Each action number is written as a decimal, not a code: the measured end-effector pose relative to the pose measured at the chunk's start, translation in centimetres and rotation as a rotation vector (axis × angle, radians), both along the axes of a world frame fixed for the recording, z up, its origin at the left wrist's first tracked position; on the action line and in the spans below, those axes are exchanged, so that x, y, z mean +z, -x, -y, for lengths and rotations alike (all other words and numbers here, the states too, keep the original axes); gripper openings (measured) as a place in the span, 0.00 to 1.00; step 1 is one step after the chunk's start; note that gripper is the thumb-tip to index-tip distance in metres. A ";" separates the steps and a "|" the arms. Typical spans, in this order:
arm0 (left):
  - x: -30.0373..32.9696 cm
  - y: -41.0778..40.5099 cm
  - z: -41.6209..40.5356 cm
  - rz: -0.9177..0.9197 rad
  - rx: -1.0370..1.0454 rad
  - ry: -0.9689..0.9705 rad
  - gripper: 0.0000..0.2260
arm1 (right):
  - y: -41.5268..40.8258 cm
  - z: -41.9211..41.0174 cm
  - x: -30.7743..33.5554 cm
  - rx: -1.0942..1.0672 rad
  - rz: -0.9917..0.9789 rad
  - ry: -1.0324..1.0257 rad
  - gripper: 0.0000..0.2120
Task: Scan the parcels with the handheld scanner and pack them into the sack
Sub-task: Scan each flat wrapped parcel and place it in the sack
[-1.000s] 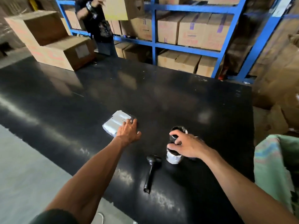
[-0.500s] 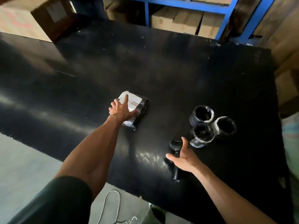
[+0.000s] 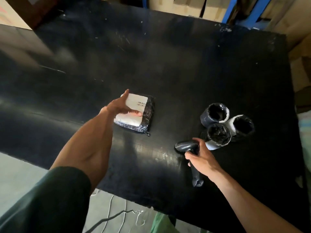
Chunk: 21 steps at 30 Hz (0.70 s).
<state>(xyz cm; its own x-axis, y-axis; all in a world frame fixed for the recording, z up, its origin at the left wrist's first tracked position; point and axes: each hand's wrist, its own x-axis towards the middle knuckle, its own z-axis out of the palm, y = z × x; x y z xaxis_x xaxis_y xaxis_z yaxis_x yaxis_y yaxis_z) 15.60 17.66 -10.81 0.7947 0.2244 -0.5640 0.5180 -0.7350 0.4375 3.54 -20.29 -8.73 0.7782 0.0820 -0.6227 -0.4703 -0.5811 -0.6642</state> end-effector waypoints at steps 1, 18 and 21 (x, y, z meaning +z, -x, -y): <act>0.3 0.6 0.4 0.030 0.037 0.000 0.53 | -0.4 -0.2 0.4 -0.011 -0.023 -0.056 0.27; 2.9 13.7 10.2 0.491 0.554 -0.009 0.52 | -1.3 -7.9 9.7 0.123 0.356 -0.281 0.19; 3.6 14.5 10.7 0.544 0.565 -0.007 0.51 | -0.9 -8.4 10.1 0.119 0.430 -0.237 0.16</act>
<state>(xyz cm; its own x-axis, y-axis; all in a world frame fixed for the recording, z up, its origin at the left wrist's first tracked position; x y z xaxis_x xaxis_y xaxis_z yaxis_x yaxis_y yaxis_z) 1.14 6.98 -7.19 0.7229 0.6795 -0.1255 0.5289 -0.4272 0.7333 4.41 -11.87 1.36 0.9369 0.2858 -0.2014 -0.0649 -0.4238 -0.9034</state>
